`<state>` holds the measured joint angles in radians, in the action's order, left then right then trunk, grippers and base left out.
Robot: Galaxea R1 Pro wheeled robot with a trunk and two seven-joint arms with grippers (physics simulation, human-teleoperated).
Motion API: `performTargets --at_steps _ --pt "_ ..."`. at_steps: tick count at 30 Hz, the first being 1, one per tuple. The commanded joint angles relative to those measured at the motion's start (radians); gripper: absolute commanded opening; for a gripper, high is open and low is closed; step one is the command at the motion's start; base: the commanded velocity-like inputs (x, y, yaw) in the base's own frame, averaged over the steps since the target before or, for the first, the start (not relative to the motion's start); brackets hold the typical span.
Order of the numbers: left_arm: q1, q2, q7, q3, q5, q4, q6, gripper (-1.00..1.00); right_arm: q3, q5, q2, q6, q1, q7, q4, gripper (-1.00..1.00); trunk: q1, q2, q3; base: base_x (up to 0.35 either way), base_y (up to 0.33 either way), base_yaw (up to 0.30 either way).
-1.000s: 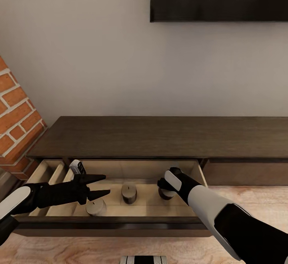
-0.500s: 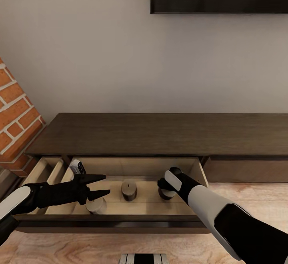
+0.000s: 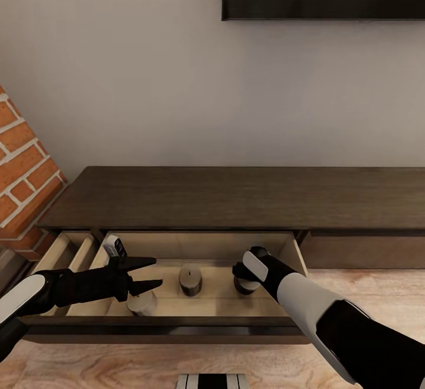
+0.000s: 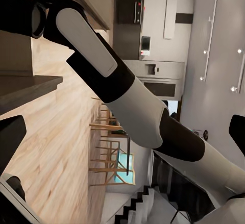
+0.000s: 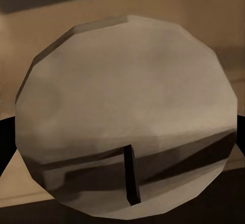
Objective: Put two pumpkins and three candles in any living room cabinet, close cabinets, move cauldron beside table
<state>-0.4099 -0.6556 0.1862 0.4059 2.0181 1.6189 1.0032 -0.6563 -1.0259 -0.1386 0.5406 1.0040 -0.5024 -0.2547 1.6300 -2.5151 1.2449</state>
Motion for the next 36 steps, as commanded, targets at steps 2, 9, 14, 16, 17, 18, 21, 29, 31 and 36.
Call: performTargets --at_steps 2,9,14,16,17,18,21,29,31,36 --pt "-0.001 -0.001 0.010 0.002 -0.007 -0.001 0.000 1.00 -0.008 -0.010 0.001 0.002 0.001 0.000 -0.001 1.00 0.000 0.000 0.001 0.000 0.000 0.000" --pt "-0.001 -0.001 0.010 0.001 -0.007 -0.001 0.000 1.00 -0.023 -0.010 0.002 0.002 0.001 0.028 0.000 1.00 0.000 0.000 0.001 0.000 0.000 0.000" --pt "-0.001 -0.001 0.010 0.001 -0.007 -0.001 0.000 1.00 -0.040 -0.011 0.002 0.003 0.001 0.034 0.000 1.00 0.000 0.000 0.001 0.000 0.000 0.000" --pt "-0.001 -0.001 0.010 0.001 -0.007 -0.001 0.000 1.00 -0.041 -0.011 0.002 0.006 0.001 0.053 0.000 1.00 0.000 0.000 0.001 0.000 0.000 0.000" --pt "-0.001 -0.001 0.010 0.001 -0.007 -0.001 0.000 1.00 -0.042 -0.011 0.002 0.008 0.001 0.070 0.001 1.00 0.000 0.000 0.001 0.000 0.000 0.000" --pt "-0.001 -0.001 0.010 0.001 -0.007 -0.001 0.000 1.00 -0.042 -0.011 0.002 0.008 0.001 0.081 0.003 1.00 0.000 0.000 0.001 0.000 0.000 0.000" --pt "-0.001 -0.001 0.010 0.001 -0.007 -0.001 0.000 1.00 -0.044 -0.007 0.002 0.006 0.001 0.089 0.022 1.00 0.000 0.000 0.001 0.000 0.000 0.000" --pt "-0.001 -0.001 0.010 0.002 -0.007 -0.001 0.000 1.00 -0.045 -0.006 0.002 0.011 0.001 0.107 0.033 1.00 0.000 0.000 0.001 0.000 0.000 0.000" --pt "-0.001 -0.001 0.010 0.002 -0.007 -0.001 0.000 1.00 -0.045 -0.004 0.001 0.009 0.001 0.103 0.033 1.00 0.000 0.000 0.001 0.000 0.000 0.000" --pt "-0.001 -0.001 0.010 0.002 -0.007 -0.001 0.000 1.00 -0.045 0.000 0.002 0.007 0.001 0.082 0.034 1.00 0.000 0.000 0.001 0.000 0.000 0.000"
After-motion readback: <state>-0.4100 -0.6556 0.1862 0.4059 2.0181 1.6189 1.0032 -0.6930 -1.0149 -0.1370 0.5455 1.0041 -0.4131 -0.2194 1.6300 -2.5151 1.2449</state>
